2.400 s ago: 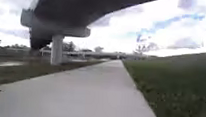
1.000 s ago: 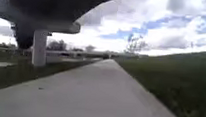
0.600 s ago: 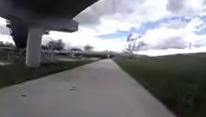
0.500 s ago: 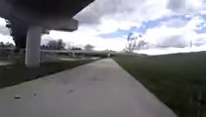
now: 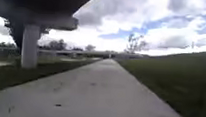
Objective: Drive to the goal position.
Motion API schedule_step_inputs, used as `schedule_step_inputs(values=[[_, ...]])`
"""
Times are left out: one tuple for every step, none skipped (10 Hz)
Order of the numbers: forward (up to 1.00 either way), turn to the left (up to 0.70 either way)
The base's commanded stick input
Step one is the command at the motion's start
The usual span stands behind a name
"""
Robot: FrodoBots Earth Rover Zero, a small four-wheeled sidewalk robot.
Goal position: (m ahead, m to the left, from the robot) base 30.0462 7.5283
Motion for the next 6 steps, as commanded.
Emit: schedule_step_inputs(values=[[1.00,0.00],[1.00,0.00],[1.00,0.00],[1.00,0.00],[1.00,0.00],[1.00,0.00]])
